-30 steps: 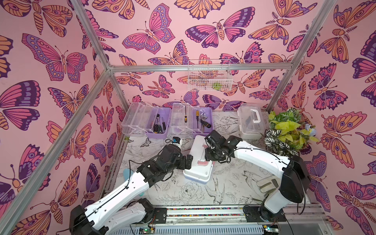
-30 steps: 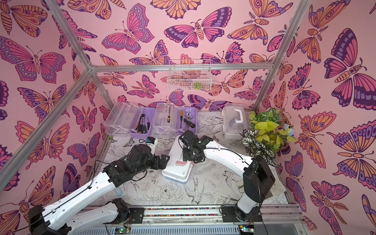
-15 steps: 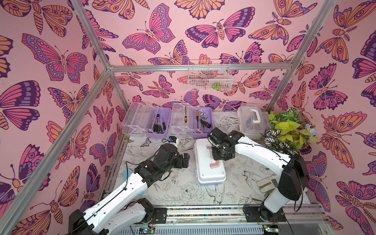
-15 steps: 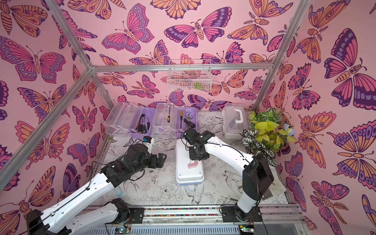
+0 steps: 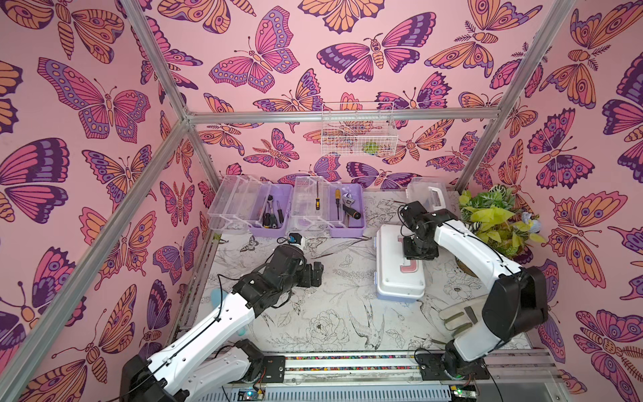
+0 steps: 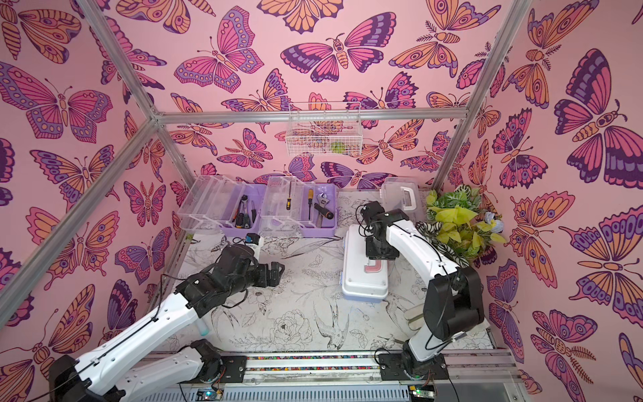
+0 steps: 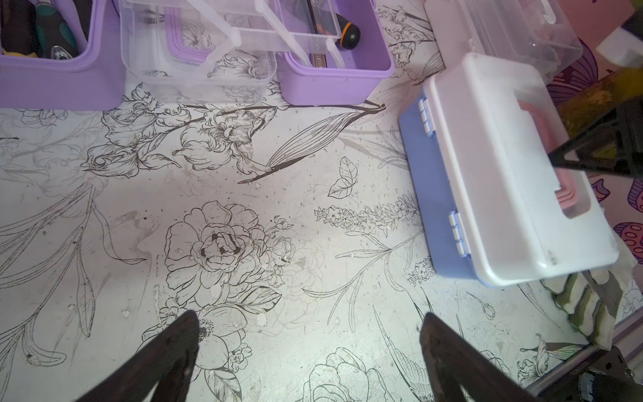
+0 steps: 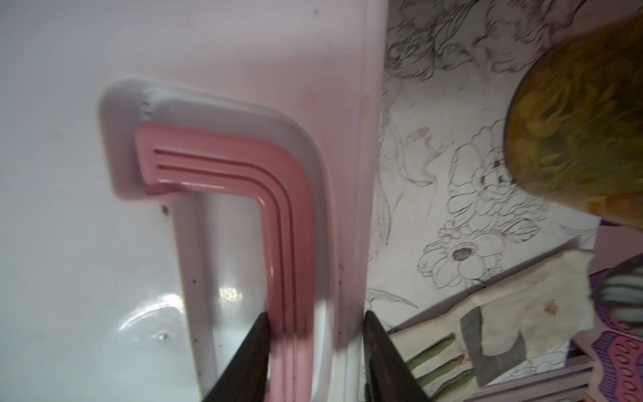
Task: Close toolboxes
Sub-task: Move the toolbox to the center of the board.
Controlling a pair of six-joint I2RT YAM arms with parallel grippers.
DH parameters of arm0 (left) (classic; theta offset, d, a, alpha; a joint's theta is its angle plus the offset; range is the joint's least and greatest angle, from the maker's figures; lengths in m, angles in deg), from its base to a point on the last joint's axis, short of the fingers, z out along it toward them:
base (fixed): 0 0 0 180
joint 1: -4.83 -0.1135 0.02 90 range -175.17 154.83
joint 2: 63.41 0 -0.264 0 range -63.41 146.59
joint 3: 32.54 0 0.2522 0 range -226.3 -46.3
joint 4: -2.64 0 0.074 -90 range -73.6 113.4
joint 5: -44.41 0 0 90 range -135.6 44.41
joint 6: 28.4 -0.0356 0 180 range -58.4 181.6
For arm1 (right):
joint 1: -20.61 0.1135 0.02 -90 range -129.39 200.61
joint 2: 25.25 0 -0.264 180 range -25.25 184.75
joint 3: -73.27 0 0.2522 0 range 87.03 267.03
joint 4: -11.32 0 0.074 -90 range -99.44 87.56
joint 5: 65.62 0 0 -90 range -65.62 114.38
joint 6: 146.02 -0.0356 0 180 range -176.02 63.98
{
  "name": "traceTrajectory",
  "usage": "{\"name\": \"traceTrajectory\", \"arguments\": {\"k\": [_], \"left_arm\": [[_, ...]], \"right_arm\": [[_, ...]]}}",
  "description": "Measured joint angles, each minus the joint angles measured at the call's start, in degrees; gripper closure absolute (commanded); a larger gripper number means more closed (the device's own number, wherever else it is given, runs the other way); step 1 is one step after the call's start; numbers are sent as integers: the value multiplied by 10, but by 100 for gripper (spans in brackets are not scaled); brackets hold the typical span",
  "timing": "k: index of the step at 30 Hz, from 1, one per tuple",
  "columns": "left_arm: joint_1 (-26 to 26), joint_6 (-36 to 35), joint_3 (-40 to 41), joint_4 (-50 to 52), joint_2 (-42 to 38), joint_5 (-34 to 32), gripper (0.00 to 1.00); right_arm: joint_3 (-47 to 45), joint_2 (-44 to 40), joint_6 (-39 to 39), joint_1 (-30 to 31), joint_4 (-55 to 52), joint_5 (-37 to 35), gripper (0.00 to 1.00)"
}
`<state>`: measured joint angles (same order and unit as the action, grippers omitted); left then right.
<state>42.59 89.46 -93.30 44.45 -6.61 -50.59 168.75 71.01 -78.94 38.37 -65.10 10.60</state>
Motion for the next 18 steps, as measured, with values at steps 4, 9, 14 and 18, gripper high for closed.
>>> {"name": "traceTrajectory", "arguments": {"k": [4, 9, 14, 18], "left_arm": [[-2, 0, 0, 0, -1, 8, 1], [-3, 1, 0, 5, -19, 9, 1], [-3, 3, 0, 10, -37, 9, 1], [-3, 3, 0, 14, -39, 9, 1]], "right_arm": [[91, 80, 51, -12, -1, -31, 58], [210, 170, 94, -21, 2, -44, 60], [345, 259, 103, -31, -3, -40, 62], [453, 327, 107, -43, -14, -30, 62]]}}
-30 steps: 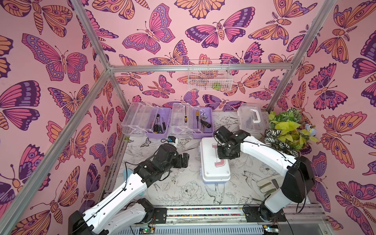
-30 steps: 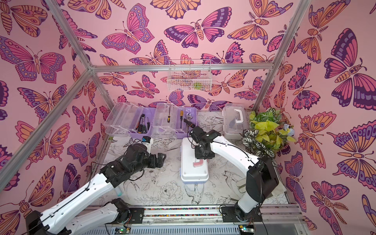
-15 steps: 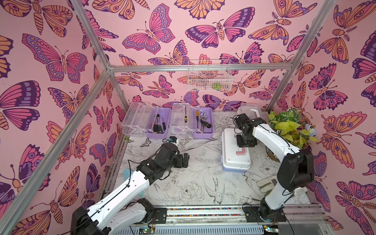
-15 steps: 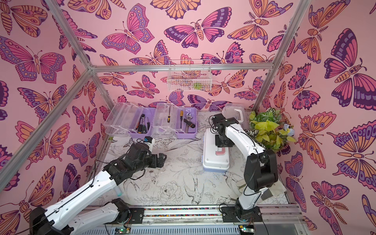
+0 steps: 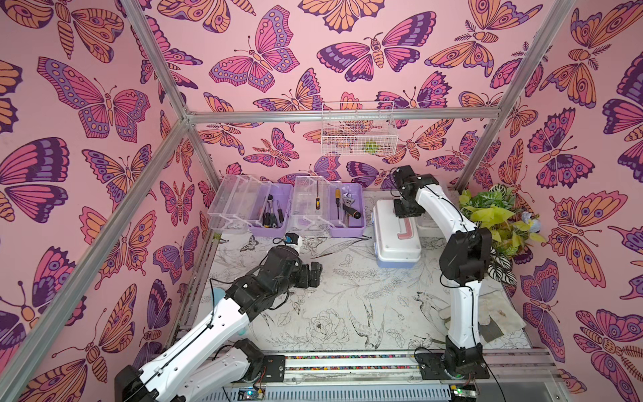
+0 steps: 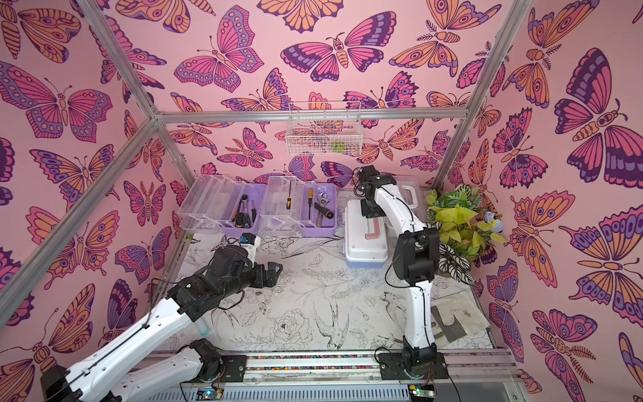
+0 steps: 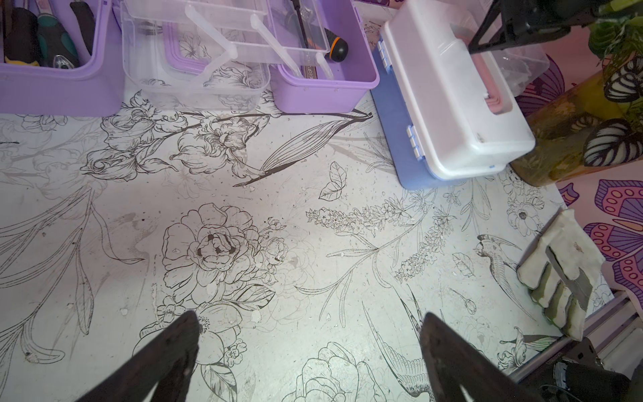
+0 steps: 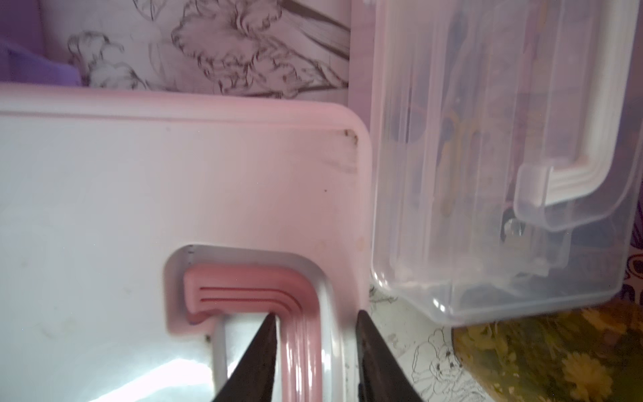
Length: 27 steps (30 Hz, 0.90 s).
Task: Close toolboxes
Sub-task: Move the toolbox to the center of the board.
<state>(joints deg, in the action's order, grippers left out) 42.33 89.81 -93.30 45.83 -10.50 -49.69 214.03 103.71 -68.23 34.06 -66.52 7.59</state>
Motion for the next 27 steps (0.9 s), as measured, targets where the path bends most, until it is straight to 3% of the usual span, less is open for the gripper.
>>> {"name": "traceTrajectory", "arguments": {"k": [12, 16, 20, 27], "left_arm": [[0, 4, -3, 8, 11, -1, 1], [0, 6, -7, 10, 11, -2, 1], [0, 6, -8, 11, 10, -4, 1], [0, 6, -17, 15, 22, -7, 1]], "right_arm": [[148, 93, 36, -37, 14, 41, 63], [158, 103, 37, -50, 37, 63, 57], [66, 49, 33, -56, 83, 83, 47], [-174, -152, 10, -47, 118, 105, 30]]}}
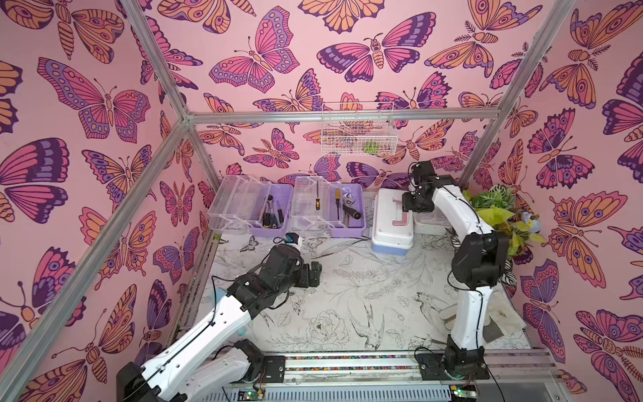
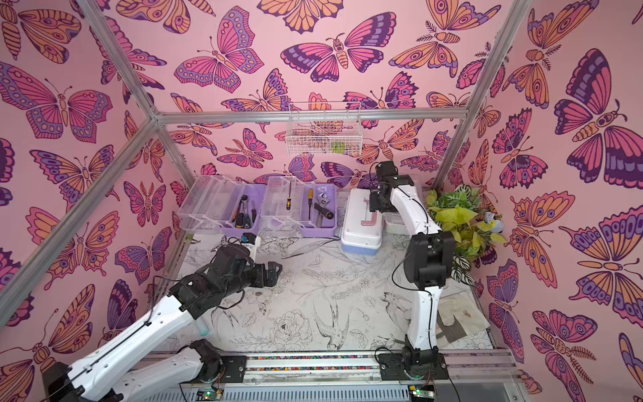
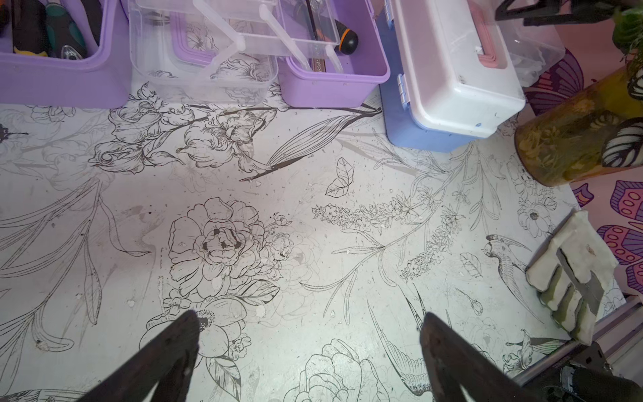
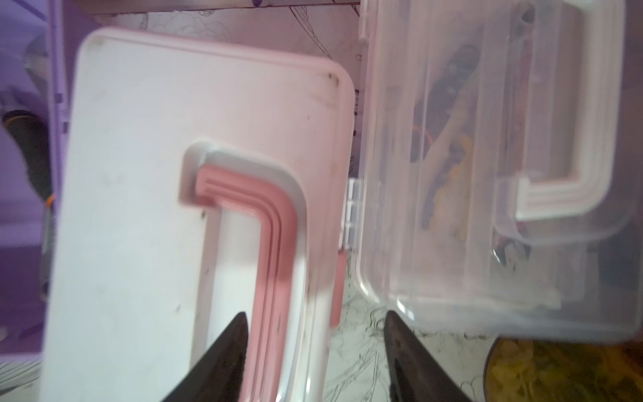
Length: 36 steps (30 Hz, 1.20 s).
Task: Close toolboxes
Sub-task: Move the toolbox to the center of the board.
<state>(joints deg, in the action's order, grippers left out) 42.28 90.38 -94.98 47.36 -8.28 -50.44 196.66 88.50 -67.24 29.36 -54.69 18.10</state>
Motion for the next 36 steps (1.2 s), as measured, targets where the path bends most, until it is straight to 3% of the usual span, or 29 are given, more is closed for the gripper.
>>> {"name": "traceTrajectory", "arguments": {"k": [6, 16, 23, 36], "left_arm": [[0, 0, -1, -1, 14, -1, 1], [0, 0, 2, -5, -3, -1, 1], [0, 0, 2, -9, -5, -1, 1], [0, 0, 2, -9, -16, -1, 1]], "right_arm": [[-133, -144, -29, 35, 15, 17, 21], [-293, -153, -53, 45, 34, 48, 21], [-284, -114, -48, 50, 61, 48, 25], [-134, 19, 4, 54, 94, 14, 29]]}}
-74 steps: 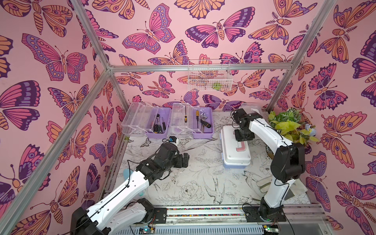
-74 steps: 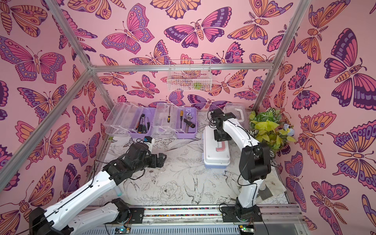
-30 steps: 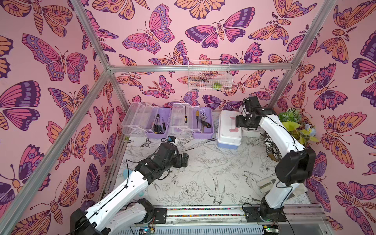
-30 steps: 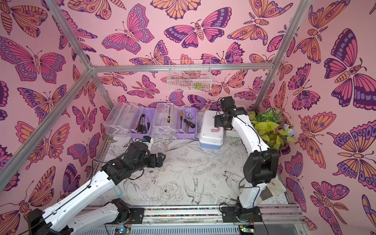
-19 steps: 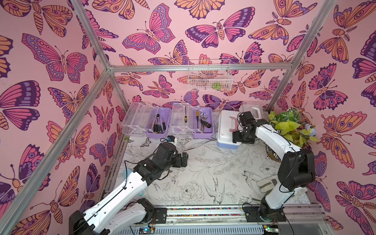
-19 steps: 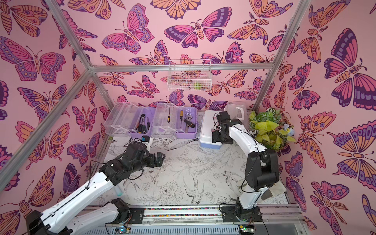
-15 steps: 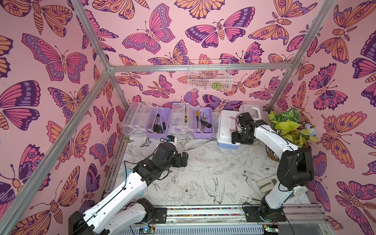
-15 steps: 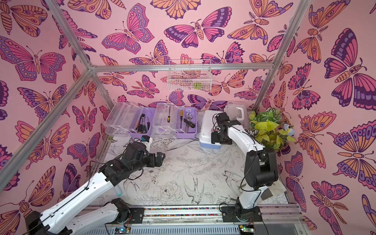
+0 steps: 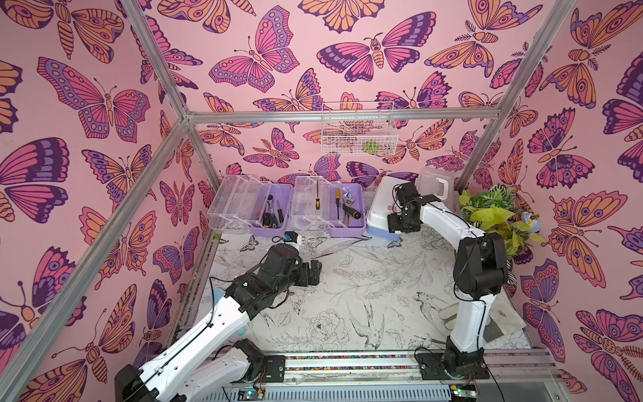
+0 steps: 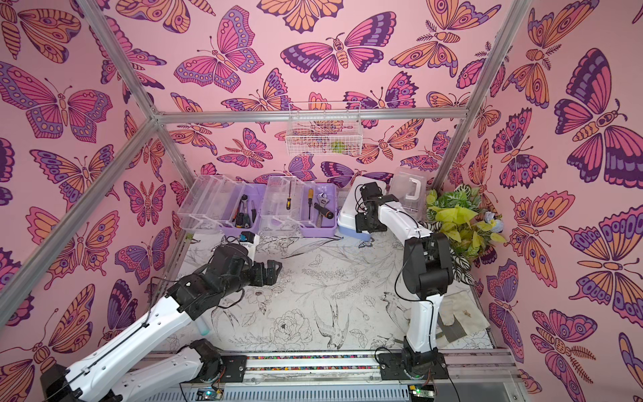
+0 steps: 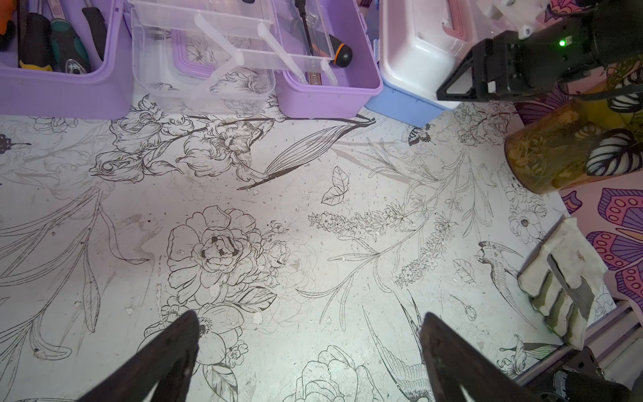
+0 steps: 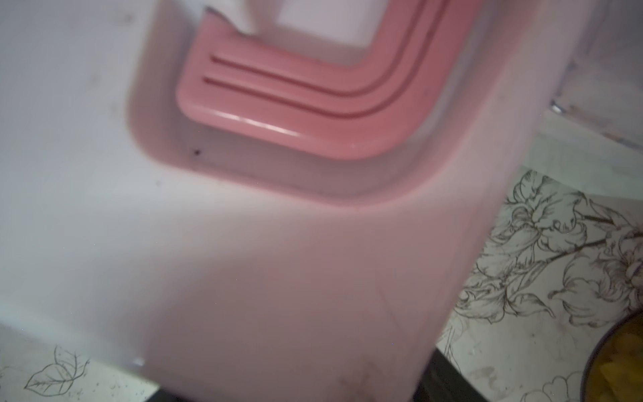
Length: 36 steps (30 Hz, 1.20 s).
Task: Close toolboxes
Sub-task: Move the toolbox to the center of the board, then move the toolbox to the corner of the board.
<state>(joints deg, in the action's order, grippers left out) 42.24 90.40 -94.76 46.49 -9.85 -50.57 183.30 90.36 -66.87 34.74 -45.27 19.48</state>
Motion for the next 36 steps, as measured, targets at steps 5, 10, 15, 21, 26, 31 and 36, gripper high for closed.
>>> {"name": "traceTrajectory", "arguments": {"k": [5, 10, 15, 21, 26, 31, 36], "left_arm": [[0, 0, 0, 0, 0, 0, 1], [0, 0, 0, 0, -4, 0, 1], [0, 0, 0, 0, -2, 0, 1], [0, 0, 0, 0, 7, 0, 1], [0, 0, 2, 0, 0, 0, 1], [0, 0, 10, 0, -18, 0, 1], [0, 0, 14, 0, -24, -2, 1]], "right_arm": [[47, 29, 22, 0, -15, 0, 29], [-16, -27, 20, -5, 39, -17, 33], [-58, -129, 15, -17, 73, -46, 38], [23, -95, 6, -56, 92, -73, 40], [86, 12, 8, -89, 98, -97, 38], [143, 76, 13, -104, 88, -123, 35], [174, 98, 12, -121, 62, -137, 37]]}}
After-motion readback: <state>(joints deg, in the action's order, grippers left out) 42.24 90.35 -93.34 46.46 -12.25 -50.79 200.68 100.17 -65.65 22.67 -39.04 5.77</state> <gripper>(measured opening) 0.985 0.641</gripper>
